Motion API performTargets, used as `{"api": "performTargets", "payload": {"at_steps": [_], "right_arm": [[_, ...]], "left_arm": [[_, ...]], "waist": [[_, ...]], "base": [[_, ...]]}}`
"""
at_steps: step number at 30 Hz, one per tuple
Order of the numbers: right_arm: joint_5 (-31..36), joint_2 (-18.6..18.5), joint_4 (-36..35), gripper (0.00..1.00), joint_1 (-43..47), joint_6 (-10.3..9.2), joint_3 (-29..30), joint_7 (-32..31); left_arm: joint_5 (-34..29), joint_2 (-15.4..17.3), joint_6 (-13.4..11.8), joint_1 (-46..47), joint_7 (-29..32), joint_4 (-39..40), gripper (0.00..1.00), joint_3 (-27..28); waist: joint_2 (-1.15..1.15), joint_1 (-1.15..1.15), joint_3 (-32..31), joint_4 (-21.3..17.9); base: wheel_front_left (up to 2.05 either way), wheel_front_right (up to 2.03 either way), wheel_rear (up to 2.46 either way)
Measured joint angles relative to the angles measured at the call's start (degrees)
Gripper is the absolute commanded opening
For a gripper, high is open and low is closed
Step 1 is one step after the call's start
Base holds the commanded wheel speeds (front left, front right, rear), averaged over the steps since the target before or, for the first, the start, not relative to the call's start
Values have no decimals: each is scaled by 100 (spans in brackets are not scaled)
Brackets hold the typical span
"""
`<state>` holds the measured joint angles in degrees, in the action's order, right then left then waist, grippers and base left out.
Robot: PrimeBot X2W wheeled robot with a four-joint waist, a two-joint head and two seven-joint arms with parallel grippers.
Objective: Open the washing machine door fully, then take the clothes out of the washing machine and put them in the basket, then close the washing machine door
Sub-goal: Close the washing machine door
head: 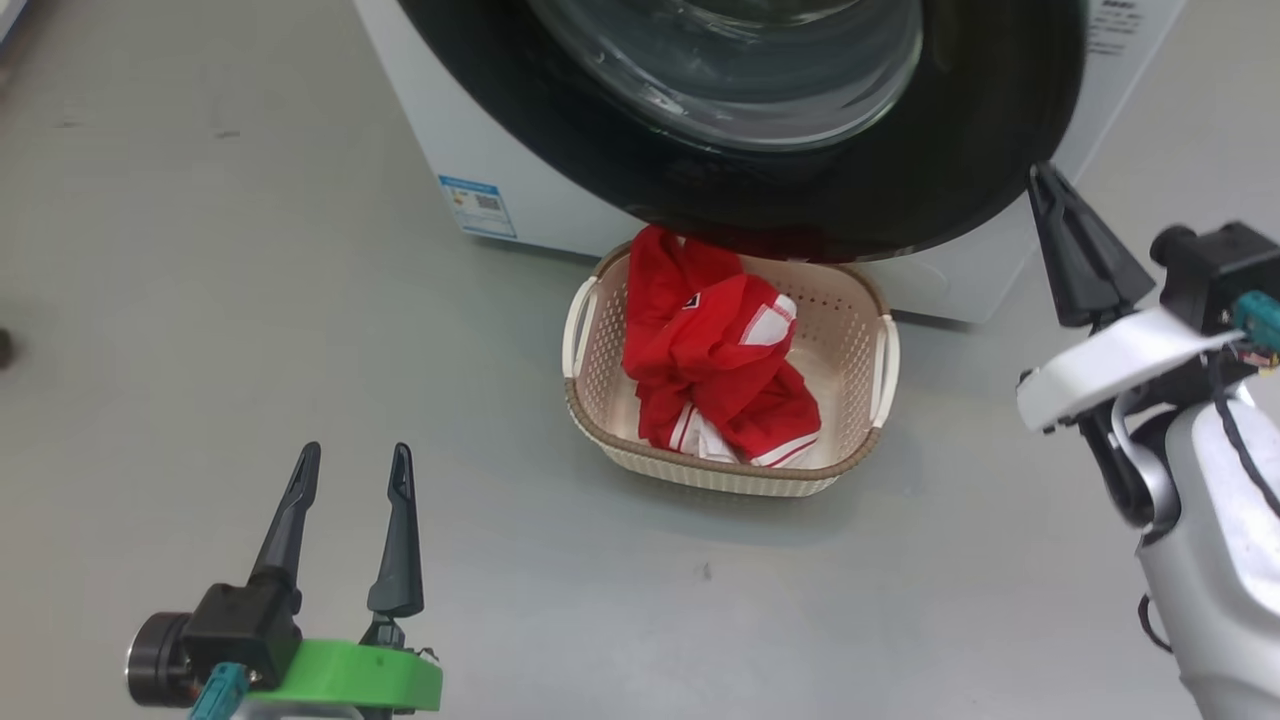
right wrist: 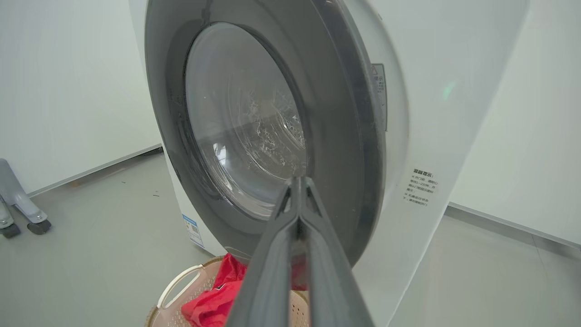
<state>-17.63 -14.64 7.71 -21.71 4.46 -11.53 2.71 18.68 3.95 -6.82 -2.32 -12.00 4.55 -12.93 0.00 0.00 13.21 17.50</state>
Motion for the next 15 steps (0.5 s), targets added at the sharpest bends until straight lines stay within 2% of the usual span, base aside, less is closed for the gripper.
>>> {"api": "performTargets", "payload": {"at_steps": [7, 15], "right_arm": [[-46, -160, 358, 0, -722, 78, -5, -230], [-102, -215, 735, 0, -1250, 145, -4, -368]], "left_arm": [[-1, -68, 0, 182, -68, -3, 100, -43], [15, -89, 0, 208, -119, -46, 100, -43]], "waist": [[0, 0, 267, 326], [0, 0, 446, 505]], "base": [[0, 0, 0], [0, 0, 0]]}}
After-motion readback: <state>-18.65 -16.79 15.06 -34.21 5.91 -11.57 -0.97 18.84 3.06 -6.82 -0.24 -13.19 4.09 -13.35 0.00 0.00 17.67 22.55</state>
